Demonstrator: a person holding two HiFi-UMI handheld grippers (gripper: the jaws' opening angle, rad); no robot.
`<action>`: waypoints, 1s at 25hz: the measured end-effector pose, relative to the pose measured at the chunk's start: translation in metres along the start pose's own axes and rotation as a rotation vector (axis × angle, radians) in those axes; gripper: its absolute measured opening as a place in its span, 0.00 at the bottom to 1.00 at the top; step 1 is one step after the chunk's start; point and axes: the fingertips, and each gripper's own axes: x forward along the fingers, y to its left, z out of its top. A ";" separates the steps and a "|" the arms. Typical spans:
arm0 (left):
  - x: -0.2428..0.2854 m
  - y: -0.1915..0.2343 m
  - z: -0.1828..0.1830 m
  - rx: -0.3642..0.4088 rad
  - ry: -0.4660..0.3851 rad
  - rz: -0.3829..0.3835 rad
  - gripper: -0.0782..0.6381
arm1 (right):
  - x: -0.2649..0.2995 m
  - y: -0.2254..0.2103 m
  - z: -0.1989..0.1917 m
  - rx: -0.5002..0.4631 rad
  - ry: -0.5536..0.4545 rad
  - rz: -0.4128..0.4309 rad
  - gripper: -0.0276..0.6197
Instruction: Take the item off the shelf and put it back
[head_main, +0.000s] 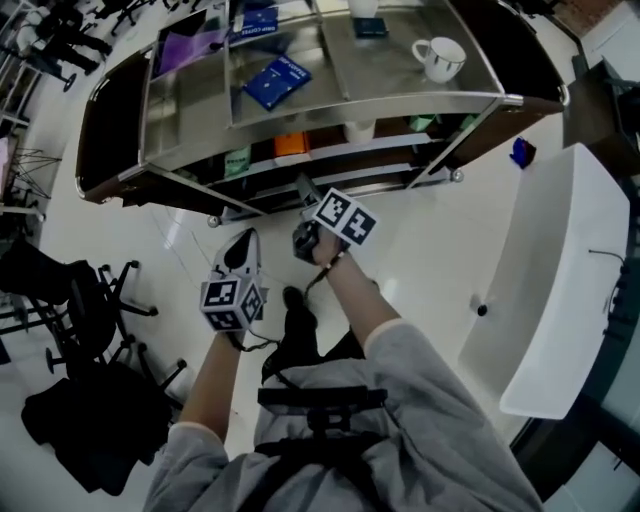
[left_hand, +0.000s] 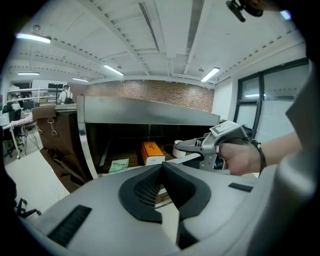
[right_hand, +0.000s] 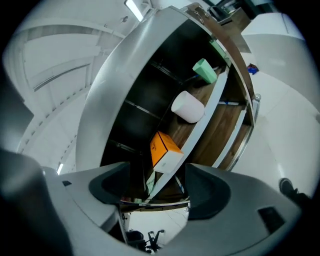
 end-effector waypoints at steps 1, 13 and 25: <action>0.006 0.005 0.001 0.004 0.000 -0.007 0.12 | 0.008 -0.001 -0.001 0.018 -0.006 -0.007 0.58; 0.062 0.068 0.015 0.072 -0.006 -0.029 0.12 | 0.086 -0.007 -0.006 0.142 -0.078 -0.113 0.60; 0.094 0.077 0.025 0.101 -0.006 -0.074 0.12 | 0.127 -0.027 -0.004 0.280 -0.156 -0.199 0.61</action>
